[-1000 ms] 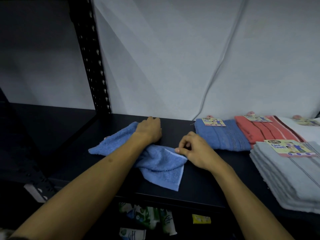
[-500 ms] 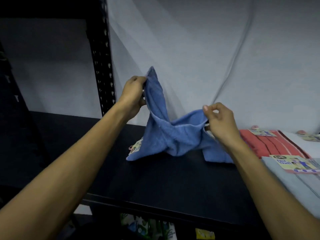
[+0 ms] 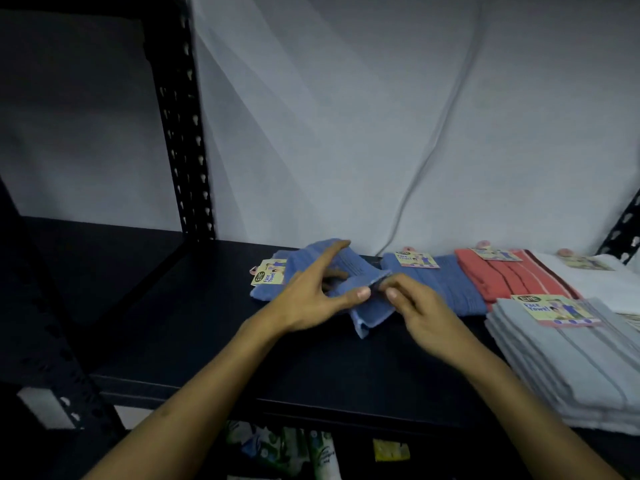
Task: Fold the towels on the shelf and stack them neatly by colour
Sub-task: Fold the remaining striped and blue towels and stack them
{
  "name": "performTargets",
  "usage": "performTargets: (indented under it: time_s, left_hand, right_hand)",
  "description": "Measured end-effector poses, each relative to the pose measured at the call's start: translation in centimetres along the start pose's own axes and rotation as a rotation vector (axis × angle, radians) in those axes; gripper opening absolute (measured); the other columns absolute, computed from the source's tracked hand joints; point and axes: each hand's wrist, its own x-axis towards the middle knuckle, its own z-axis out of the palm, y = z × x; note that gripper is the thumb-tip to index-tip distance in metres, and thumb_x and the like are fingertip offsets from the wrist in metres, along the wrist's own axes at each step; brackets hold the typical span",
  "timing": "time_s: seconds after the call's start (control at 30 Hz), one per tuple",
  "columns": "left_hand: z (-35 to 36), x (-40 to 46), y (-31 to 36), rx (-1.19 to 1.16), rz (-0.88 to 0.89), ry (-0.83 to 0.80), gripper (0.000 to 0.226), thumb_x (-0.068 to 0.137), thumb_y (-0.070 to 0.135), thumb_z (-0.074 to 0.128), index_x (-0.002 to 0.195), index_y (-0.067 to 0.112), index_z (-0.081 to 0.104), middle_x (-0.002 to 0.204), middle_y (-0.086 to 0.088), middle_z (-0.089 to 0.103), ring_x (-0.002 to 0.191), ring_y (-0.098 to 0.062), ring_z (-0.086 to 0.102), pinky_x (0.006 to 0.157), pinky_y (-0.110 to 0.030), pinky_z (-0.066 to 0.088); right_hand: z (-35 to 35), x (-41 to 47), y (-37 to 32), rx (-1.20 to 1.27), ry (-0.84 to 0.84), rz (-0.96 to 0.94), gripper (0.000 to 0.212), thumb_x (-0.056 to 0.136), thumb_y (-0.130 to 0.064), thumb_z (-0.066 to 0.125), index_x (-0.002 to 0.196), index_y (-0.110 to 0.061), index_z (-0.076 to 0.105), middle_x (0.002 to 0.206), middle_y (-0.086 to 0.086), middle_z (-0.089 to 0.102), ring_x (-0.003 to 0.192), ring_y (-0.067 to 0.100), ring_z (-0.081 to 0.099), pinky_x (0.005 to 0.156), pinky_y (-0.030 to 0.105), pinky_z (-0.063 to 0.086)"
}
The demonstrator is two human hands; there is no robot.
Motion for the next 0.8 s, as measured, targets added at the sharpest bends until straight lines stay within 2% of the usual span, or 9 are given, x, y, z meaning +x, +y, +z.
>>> performTargets:
  time_s: [0.07,0.1,0.17,0.2,0.33,0.5,0.6,0.67,0.8]
  left_hand:
    - [0.3,-0.5,-0.7,0.185,0.072,0.000,0.073,0.086,0.065,0.067,0.149,0.050,0.034,0.134,0.015,0.062,0.125,-0.003,0.055,0.108,-0.028,0.043]
    - [0.3,-0.8,-1.2,0.273,0.106,0.014,0.065,0.089,0.064,0.064,0.146,0.046,0.041,0.136,0.016,0.060,0.127,-0.004,0.054,0.108,-0.034,0.045]
    - [0.0,-1.2,-2.3,0.353,0.134,0.041,0.052,0.094,0.059,0.059,0.142,0.042,0.049,0.138,0.018,0.059,0.127,-0.006,0.054,0.104,-0.040,0.048]
    - [-0.4,-1.4,-2.4,0.359,0.138,0.050,0.049,0.095,0.058,0.057,0.141,0.042,0.048,0.138,0.017,0.060,0.126,-0.007,0.055,0.103,-0.041,0.049]
    - [-3.2,-2.1,-2.8,0.426,0.106,0.033,0.035,0.101,0.058,0.046,0.134,0.046,0.045,0.121,0.014,0.064,0.105,-0.011,0.063,0.089,-0.042,0.055]
    - [-5.4,-2.9,-2.5,0.445,0.048,0.130,0.026,0.103,0.059,0.035,0.109,0.042,0.053,0.091,0.017,0.063,0.083,-0.004,0.061,0.075,-0.040,0.054]
    - [-5.5,-3.0,-0.4,0.441,0.076,0.200,0.026,0.106,0.047,0.037,0.088,0.037,0.052,0.074,0.016,0.056,0.069,-0.001,0.055,0.062,-0.028,0.038]
    - [-5.3,-3.1,1.1,0.430,0.113,0.245,0.031,0.107,0.042,0.042,0.079,0.034,0.053,0.064,0.015,0.055,0.063,-0.004,0.054,0.059,-0.025,0.034]
    - [-4.2,-3.1,3.4,0.318,0.157,0.233,0.040,0.106,0.035,0.048,0.068,0.024,0.053,0.055,0.011,0.051,0.055,-0.005,0.048,0.055,-0.019,0.031]
  right_hand:
    - [-0.1,-1.2,1.0,-0.158,-0.018,-0.025,0.028,0.098,-0.016,0.062,0.123,-0.026,0.060,0.105,-0.023,0.059,0.096,-0.007,0.054,0.091,0.014,0.043]
    - [0.1,-1.6,1.4,-0.226,-0.036,-0.057,0.037,0.095,-0.014,0.066,0.130,-0.022,0.059,0.110,-0.024,0.055,0.098,-0.007,0.050,0.093,0.013,0.041]
    - [0.9,-1.9,1.9,-0.380,-0.046,-0.152,0.041,0.093,-0.016,0.068,0.133,-0.014,0.059,0.120,-0.012,0.059,0.109,0.008,0.050,0.100,0.028,0.043]
    - [1.2,-1.9,2.0,-0.441,-0.034,-0.187,0.040,0.093,-0.016,0.068,0.132,-0.012,0.061,0.120,-0.006,0.062,0.110,0.016,0.050,0.098,0.034,0.044]
    - [1.6,-1.3,2.6,-0.522,-0.008,-0.236,0.026,0.093,-0.013,0.066,0.119,-0.013,0.068,0.103,-0.001,0.062,0.095,0.023,0.050,0.082,0.040,0.046]
    - [2.3,-1.1,1.9,-0.416,0.017,-0.252,0.010,0.094,-0.016,0.062,0.103,-0.017,0.068,0.094,-0.004,0.055,0.088,0.015,0.045,0.080,0.037,0.042]
    - [2.5,-1.6,-0.4,-0.315,-0.004,-0.294,0.006,0.100,-0.027,0.050,0.101,-0.025,0.056,0.095,-0.011,0.050,0.088,0.011,0.044,0.081,0.035,0.041]
    - [2.0,-2.0,-2.4,-0.216,0.037,-0.303,0.008,0.105,-0.026,0.046,0.105,-0.026,0.054,0.092,-0.013,0.053,0.085,0.011,0.050,0.079,0.033,0.044]
    - [0.0,-1.7,-4.8,-0.003,0.136,-0.219,0.013,0.105,-0.015,0.047,0.106,-0.024,0.057,0.068,-0.012,0.059,0.049,0.013,0.056,0.054,0.024,0.046]
